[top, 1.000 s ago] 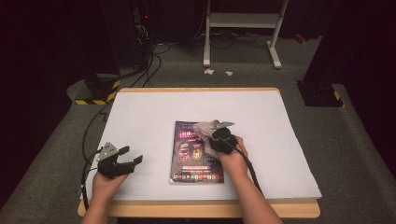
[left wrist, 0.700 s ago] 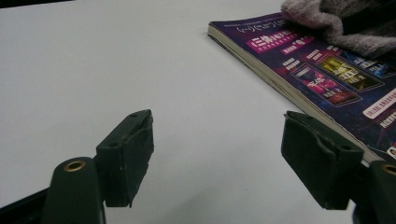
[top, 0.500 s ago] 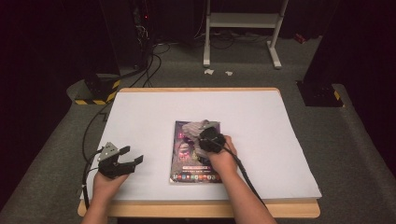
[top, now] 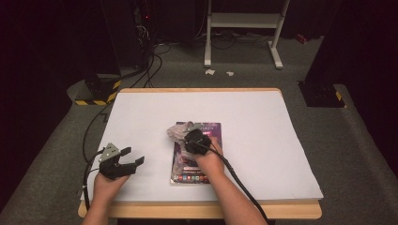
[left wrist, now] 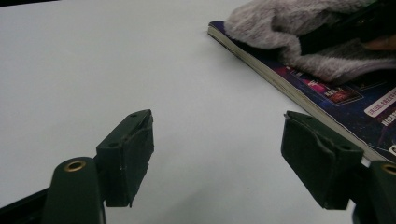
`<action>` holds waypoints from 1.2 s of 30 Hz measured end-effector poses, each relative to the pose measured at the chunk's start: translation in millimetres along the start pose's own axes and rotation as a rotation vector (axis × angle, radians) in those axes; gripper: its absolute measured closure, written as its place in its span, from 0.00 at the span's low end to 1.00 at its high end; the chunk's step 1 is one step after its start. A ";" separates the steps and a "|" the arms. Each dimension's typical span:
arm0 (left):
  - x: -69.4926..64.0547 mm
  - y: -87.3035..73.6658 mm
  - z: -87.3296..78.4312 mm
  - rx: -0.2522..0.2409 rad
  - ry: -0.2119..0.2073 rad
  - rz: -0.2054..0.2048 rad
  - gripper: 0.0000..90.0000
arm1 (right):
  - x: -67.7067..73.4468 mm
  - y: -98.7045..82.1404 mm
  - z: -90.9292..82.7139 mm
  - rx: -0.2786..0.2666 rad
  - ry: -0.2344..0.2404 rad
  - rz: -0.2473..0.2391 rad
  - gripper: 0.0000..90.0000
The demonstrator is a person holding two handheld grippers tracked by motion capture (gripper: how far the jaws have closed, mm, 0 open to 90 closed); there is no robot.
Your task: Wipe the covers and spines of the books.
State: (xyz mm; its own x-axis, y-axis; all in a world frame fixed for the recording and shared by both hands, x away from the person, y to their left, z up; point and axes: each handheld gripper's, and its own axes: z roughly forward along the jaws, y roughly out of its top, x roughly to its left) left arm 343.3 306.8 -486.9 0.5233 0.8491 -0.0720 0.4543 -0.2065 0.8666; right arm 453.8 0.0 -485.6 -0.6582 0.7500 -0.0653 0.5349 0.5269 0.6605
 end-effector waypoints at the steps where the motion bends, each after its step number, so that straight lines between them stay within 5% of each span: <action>1: -0.3 0.1 -0.1 -0.002 -0.001 -0.001 0.29 | -8.0 -4.8 -3.8 0.003 -0.013 0.009 0.75; 7: 0.3 0.3 -0.9 -0.006 -0.001 -0.006 0.29 | -56.6 -40.2 -31.9 0.011 -0.090 0.097 0.75; 11: -0.9 0.7 -0.4 -0.004 -0.004 -0.003 0.29 | -71.9 -49.7 -40.3 0.016 -0.103 0.132 0.75; 23: 1.2 0.0 3.1 0.000 -0.016 -0.010 0.29 | -103.5 -9.8 -4.9 0.036 -0.141 0.164 0.73; 29: 0.3 0.5 1.9 -0.012 -0.026 -0.010 0.28 | -90.2 10.1 13.2 0.033 -0.139 0.154 0.74; 36: -2.8 0.7 0.9 -0.013 -0.037 -0.004 0.28 | -38.9 43.5 41.2 0.009 -0.064 0.093 0.74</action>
State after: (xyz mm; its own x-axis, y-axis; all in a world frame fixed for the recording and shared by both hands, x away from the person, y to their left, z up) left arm 342.9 303.8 -486.5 0.5477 0.8314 -0.0938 0.4471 -0.1961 0.8727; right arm 524.5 10.2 -485.1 -0.5706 0.8196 -0.0518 0.5972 0.4574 0.6589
